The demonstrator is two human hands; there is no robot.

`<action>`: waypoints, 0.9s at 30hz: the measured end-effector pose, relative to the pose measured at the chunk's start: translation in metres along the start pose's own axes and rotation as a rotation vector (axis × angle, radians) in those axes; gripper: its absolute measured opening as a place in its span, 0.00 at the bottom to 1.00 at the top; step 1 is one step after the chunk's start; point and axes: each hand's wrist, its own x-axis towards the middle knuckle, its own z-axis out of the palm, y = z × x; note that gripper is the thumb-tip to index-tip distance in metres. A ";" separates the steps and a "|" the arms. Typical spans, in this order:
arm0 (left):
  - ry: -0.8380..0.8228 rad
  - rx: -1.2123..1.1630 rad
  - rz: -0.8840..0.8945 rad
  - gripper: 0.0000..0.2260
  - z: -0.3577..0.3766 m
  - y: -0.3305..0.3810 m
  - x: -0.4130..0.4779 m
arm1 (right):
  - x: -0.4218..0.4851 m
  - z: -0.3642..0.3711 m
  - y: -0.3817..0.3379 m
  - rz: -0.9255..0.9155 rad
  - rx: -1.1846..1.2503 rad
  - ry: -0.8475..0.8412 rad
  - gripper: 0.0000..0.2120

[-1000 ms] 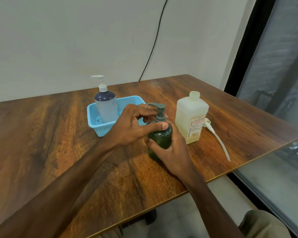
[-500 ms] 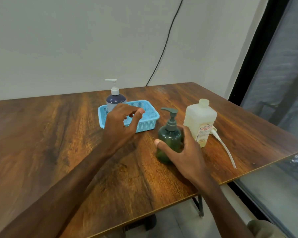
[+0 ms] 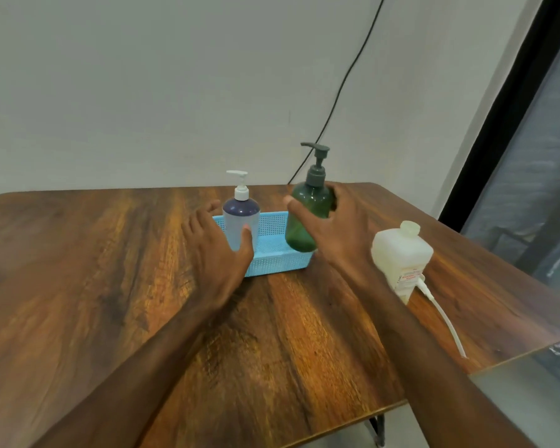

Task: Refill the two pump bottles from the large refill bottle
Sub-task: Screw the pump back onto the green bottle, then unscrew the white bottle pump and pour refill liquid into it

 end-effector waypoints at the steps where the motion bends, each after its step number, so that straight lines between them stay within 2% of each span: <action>1: -0.046 0.021 -0.021 0.30 0.002 -0.003 -0.002 | 0.011 0.009 0.000 0.000 -0.016 0.009 0.31; 4: -0.125 0.056 -0.045 0.31 0.009 -0.011 -0.006 | 0.035 0.036 0.012 0.027 -0.048 -0.025 0.25; 7: -0.140 0.095 -0.029 0.31 0.011 -0.012 -0.007 | 0.040 0.057 0.035 0.078 -0.061 -0.140 0.18; 12: -0.139 0.110 -0.044 0.32 0.013 -0.012 -0.008 | 0.038 0.068 0.052 0.105 -0.095 -0.173 0.23; 14: -0.127 0.117 -0.039 0.31 0.013 -0.012 -0.008 | 0.037 0.066 0.043 0.088 -0.093 -0.105 0.25; 17: -0.094 0.095 -0.044 0.29 0.012 -0.011 -0.006 | 0.028 0.058 0.018 -0.079 -0.065 0.177 0.29; 19: -0.072 0.077 -0.076 0.28 0.013 -0.013 -0.004 | 0.022 0.057 0.000 -0.247 0.015 0.279 0.23; 21: -0.065 0.072 -0.100 0.27 0.015 -0.016 -0.003 | 0.020 0.065 -0.013 -0.313 0.042 0.170 0.17; 22: -0.070 0.069 -0.115 0.26 0.016 -0.018 -0.003 | 0.020 0.072 -0.016 -0.296 0.015 0.080 0.17; 25: -0.087 0.022 -0.141 0.24 0.017 -0.024 -0.004 | 0.026 0.103 -0.009 -0.167 -0.090 -0.159 0.25; 27: -0.075 0.004 -0.120 0.21 0.018 -0.025 -0.004 | 0.032 0.122 0.002 -0.112 -0.102 -0.262 0.30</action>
